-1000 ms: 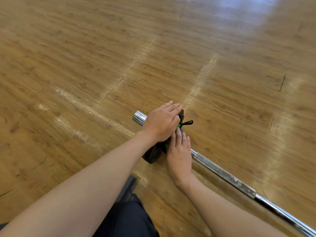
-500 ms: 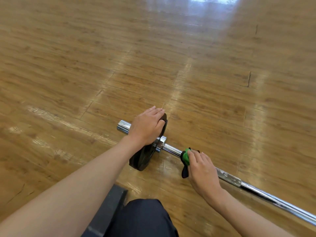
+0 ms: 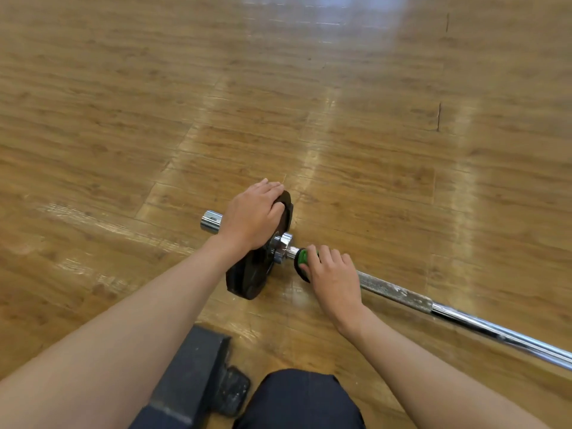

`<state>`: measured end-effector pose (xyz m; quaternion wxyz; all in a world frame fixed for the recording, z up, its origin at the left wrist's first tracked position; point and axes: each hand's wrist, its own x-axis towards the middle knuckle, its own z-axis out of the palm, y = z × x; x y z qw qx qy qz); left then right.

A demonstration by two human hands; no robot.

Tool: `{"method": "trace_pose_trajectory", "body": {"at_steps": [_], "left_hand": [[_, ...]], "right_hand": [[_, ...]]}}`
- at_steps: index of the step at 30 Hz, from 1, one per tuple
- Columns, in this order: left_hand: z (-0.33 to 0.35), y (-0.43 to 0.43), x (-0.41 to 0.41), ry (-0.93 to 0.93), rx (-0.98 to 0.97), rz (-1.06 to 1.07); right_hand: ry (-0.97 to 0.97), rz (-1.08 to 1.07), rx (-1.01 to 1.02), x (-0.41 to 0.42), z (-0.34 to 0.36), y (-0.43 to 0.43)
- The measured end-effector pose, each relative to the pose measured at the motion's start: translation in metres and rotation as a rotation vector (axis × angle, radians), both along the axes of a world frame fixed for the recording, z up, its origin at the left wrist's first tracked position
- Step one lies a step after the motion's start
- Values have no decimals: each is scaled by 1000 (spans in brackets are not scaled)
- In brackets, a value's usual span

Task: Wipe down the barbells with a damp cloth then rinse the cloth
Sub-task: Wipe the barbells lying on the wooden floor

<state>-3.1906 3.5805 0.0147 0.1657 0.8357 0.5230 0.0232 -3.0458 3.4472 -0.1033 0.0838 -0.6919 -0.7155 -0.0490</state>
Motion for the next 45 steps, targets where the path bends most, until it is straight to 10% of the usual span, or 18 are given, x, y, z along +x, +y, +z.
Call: {"method": "trace_pose_trajectory", "body": {"at_steps": [25, 38, 45], "left_hand": [[4, -3, 5, 52, 22, 15], [1, 3, 12, 70, 54, 15], [3, 0, 11, 74, 51, 7]], "right_hand": [[52, 86, -24, 58, 5, -22], [256, -233, -258, -21, 28, 38], [34, 73, -89, 21, 0, -18]]}}
